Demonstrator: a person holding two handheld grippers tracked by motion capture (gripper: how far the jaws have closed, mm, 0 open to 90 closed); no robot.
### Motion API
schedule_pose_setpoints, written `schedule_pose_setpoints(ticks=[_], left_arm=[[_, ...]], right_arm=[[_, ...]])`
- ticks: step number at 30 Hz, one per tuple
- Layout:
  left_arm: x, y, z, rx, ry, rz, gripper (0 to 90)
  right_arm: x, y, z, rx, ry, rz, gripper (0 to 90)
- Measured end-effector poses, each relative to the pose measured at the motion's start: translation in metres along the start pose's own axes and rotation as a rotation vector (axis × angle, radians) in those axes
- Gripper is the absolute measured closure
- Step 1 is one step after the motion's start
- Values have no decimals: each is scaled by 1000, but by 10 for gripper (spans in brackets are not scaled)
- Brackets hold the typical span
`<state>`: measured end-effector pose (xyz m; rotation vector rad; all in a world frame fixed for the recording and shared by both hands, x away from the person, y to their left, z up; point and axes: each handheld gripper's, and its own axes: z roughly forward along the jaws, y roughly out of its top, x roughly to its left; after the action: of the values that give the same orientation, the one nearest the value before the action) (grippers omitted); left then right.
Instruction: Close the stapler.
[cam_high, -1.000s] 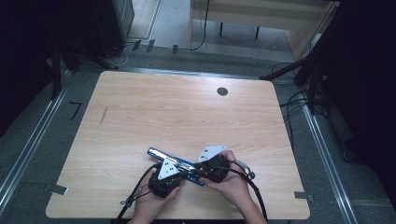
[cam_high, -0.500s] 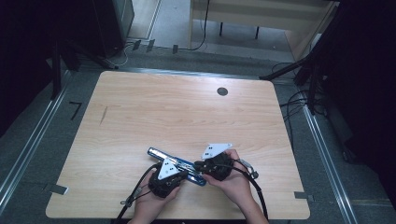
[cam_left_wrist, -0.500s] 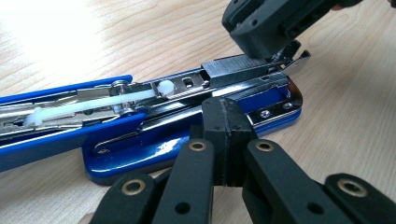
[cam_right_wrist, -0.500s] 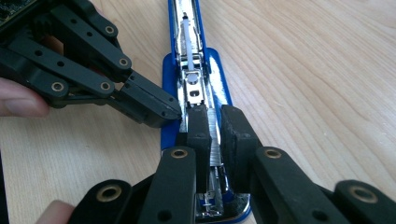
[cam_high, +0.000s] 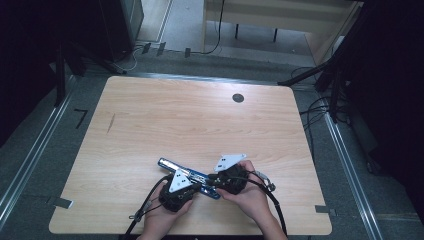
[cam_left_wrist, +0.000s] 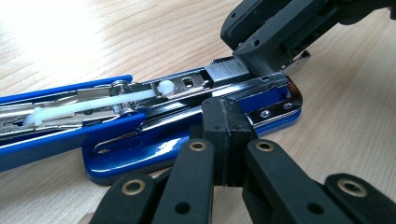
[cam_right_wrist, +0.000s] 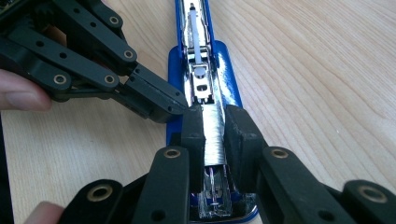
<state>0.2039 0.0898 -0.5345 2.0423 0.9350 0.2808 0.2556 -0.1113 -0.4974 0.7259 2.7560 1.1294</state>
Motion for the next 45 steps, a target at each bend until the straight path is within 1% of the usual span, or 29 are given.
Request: schedule_pose_setpoints(ticks=[6, 9, 13, 14, 19, 22, 25, 30, 33, 37, 39, 41, 45], left_arm=[[0, 0, 0, 0, 0, -1, 900], [0, 0, 0, 1, 0, 1, 900], [0, 0, 0, 1, 0, 1, 900], [0, 0, 0, 2, 0, 1, 900], [0, 0, 0, 1, -1, 1, 900], [0, 0, 0, -1, 0, -2, 900], [0, 0, 0, 1, 0, 0, 900], [0, 0, 0, 0, 0, 0, 900], [0, 0, 0, 0, 0, 0, 900], [0, 0, 0, 0, -1, -1, 900], [0, 0, 0, 1, -1, 0, 900], [0, 0, 0, 2, -1, 1, 900], [0, 0, 0, 2, -1, 1, 900]], right_arm=[[-2, -1, -1, -6, 8, 2, 812], [-4, -1, -2, -8, -16, 2, 828], [-7, -3, -4, -5, -45, 11, 825], [-7, -3, -4, -6, -44, 14, 815], [-5, -1, -7, -51, 1, 19, 787], [-4, -1, -6, -29, 8, 7, 768], [-4, -3, -4, -4, -8, -6, 769], [-5, -3, -4, 1, -3, -1, 753], [-6, -3, -6, 2, -9, -4, 735], [-5, -3, -7, -17, 13, 3, 730], [-5, -3, -5, -5, 13, 0, 736], [-5, -4, -3, 17, -1, -12, 741], [-5, -4, -1, 10, 1, -12, 760]])
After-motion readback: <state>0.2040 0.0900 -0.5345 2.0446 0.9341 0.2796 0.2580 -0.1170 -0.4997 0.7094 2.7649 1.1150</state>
